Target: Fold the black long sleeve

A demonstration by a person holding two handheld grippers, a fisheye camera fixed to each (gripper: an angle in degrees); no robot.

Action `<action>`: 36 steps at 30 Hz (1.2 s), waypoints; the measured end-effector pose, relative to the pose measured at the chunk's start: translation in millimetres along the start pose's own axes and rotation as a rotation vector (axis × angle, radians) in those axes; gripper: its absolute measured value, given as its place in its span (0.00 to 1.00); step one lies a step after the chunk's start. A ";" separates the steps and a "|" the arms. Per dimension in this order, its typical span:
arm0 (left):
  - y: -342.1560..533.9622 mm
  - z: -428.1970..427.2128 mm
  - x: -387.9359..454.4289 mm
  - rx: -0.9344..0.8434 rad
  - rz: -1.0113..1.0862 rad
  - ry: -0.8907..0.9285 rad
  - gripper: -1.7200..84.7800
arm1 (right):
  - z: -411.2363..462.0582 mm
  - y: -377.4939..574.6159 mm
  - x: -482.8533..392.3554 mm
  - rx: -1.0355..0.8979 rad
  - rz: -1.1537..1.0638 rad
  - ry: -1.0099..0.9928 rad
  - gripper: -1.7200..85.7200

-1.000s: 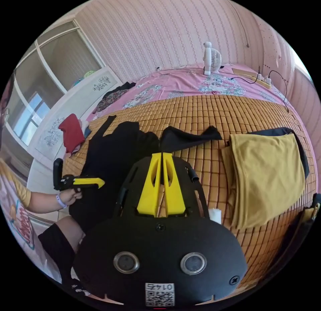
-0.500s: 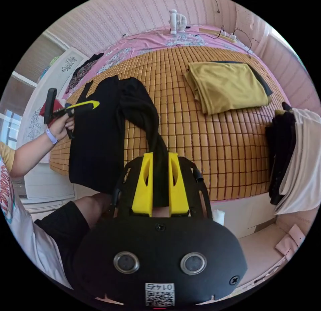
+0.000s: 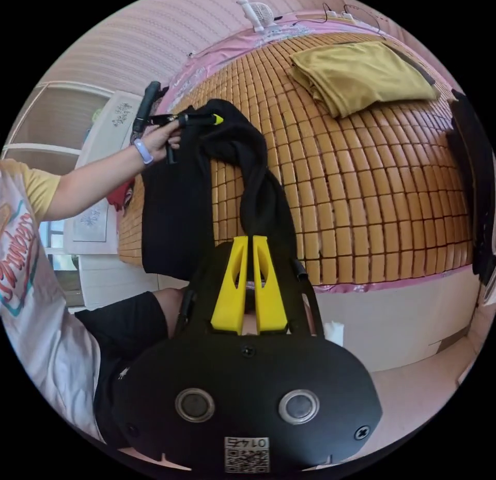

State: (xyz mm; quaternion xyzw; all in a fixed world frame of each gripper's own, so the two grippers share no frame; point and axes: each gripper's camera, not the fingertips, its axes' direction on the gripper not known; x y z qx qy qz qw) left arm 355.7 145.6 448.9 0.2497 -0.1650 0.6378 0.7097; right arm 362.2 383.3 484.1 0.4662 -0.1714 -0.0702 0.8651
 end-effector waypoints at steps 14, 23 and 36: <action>-48.8 14.8 -15.7 0.016 -0.054 -0.003 0.09 | -35.8 4.0 78.9 0.269 0.395 0.237 0.14; -51.6 16.8 2.7 0.025 0.049 -0.081 0.01 | -37.3 -6.9 64.5 0.415 0.365 0.196 0.04; -32.0 9.7 -10.1 0.095 -0.023 -0.016 0.01 | -20.3 43.8 53.8 0.234 0.499 0.336 0.08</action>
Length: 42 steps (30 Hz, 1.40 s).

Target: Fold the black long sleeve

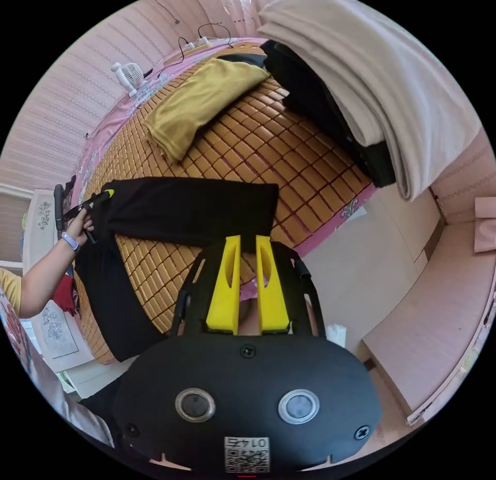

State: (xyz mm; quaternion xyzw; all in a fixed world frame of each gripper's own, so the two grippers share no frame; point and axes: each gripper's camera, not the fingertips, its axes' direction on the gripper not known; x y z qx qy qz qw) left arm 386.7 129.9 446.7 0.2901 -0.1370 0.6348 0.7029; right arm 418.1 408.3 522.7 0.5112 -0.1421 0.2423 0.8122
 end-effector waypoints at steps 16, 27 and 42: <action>3.8 -25.6 -8.1 0.035 -0.024 -0.005 0.01 | 41.1 -62.8 -63.7 0.079 -0.103 0.294 0.02; 55.3 -58.2 -36.9 0.029 -0.098 0.110 0.04 | 73.2 -64.9 -107.8 -0.067 -0.157 0.347 0.01; 284.0 -223.2 -113.9 0.143 -0.270 0.036 0.07 | 70.2 3.6 -311.3 0.285 -0.723 0.663 0.02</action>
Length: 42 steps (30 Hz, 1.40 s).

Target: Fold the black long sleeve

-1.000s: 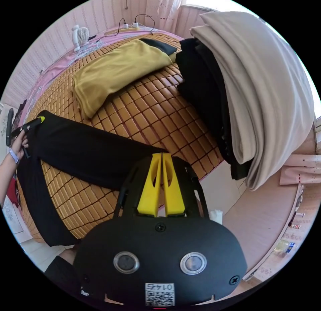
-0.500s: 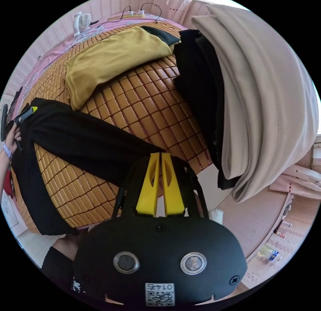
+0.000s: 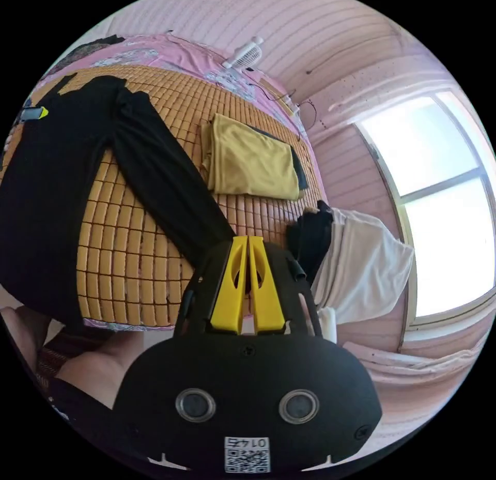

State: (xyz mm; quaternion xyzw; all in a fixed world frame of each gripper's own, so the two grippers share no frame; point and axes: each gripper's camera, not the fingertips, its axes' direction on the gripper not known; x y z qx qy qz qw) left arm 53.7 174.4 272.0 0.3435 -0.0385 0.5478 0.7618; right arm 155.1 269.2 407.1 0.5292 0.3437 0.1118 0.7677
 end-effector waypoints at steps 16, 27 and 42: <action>227.2 -91.1 -75.8 -0.070 -0.388 -0.200 0.07 | -110.3 -364.6 -356.5 0.401 -0.578 -1.015 0.11; 273.7 -132.3 -88.3 0.023 -0.343 -0.124 0.01 | -110.0 -436.8 -573.1 0.281 -0.628 -0.820 0.09; 346.5 -279.2 -130.0 0.224 -0.573 -0.157 0.06 | -163.5 -447.5 -456.1 0.434 -0.990 -1.355 0.05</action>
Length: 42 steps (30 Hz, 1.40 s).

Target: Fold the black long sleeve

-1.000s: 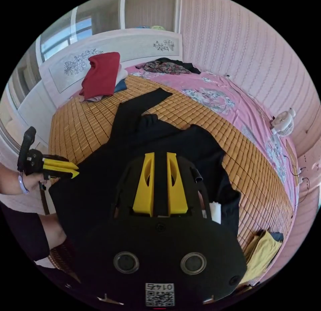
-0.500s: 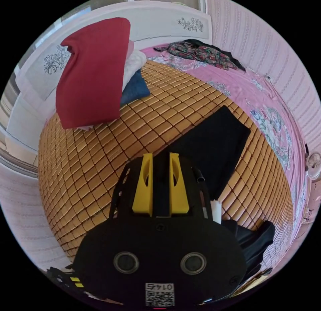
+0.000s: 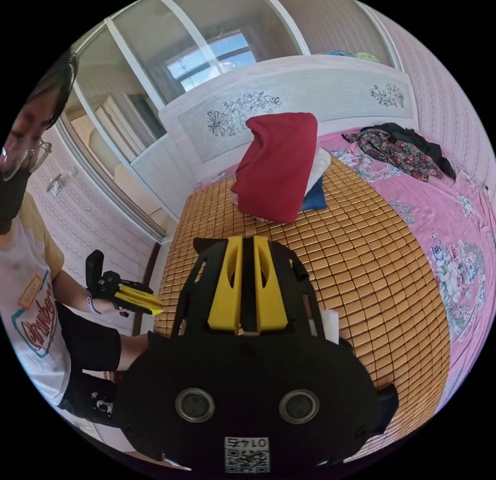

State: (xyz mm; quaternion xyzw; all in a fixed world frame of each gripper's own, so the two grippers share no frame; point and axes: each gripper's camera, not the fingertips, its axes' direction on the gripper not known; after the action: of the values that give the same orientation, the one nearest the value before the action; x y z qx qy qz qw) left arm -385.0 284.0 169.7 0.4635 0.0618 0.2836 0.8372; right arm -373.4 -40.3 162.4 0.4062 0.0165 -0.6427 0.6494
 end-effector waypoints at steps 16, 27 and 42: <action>-47.1 12.5 -104.6 -0.187 -0.076 -0.140 0.02 | 70.1 92.4 -26.9 -0.252 0.127 0.123 0.08; 20.2 -89.0 -130.4 0.027 -0.144 -0.472 0.08 | 60.5 112.5 -46.2 -0.220 0.187 0.081 0.10; 26.1 -44.8 -168.6 -0.068 -0.407 -0.326 0.11 | 90.5 89.1 18.6 -0.257 0.386 0.475 0.04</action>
State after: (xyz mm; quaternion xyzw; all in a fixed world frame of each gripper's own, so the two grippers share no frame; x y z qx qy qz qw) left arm -552.5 238.2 138.8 0.4529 0.0086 0.0327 0.8909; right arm -339.9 -119.1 258.0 0.4551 0.1712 -0.3878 0.7830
